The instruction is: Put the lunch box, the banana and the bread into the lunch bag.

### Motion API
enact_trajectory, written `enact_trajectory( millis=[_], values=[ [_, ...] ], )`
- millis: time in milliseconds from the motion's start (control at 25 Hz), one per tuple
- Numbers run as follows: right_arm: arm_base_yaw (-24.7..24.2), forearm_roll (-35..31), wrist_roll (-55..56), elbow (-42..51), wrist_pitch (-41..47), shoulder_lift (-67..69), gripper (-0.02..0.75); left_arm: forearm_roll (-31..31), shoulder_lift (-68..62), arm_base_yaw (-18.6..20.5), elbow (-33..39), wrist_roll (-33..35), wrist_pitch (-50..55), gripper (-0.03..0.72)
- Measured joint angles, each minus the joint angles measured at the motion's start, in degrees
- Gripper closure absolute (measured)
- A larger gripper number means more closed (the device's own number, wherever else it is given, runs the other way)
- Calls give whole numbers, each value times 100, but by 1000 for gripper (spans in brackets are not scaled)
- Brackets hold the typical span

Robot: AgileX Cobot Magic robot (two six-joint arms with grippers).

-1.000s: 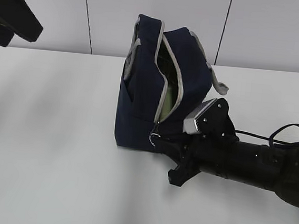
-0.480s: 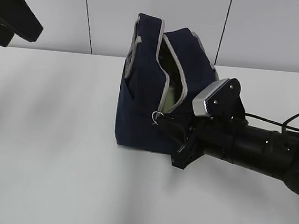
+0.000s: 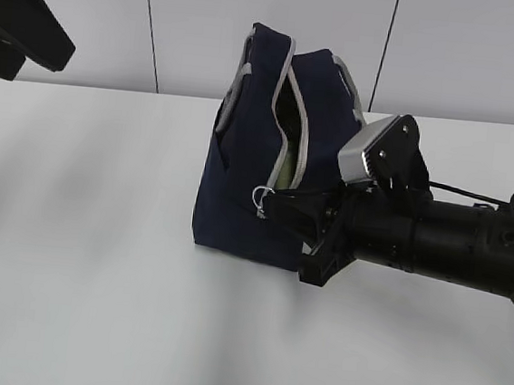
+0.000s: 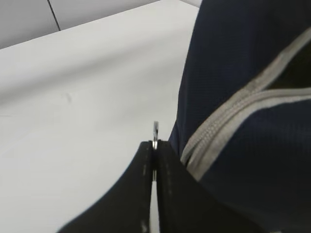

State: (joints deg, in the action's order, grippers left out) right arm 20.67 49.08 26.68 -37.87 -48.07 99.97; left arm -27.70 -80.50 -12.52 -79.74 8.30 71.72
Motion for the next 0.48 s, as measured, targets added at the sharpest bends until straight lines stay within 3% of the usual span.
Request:
enact_trajectory(
  millis=[480],
  values=[
    [0, 1021, 1206, -681, 349, -392, 732, -56, 0, 0, 0, 0, 0, 201]
  ],
)
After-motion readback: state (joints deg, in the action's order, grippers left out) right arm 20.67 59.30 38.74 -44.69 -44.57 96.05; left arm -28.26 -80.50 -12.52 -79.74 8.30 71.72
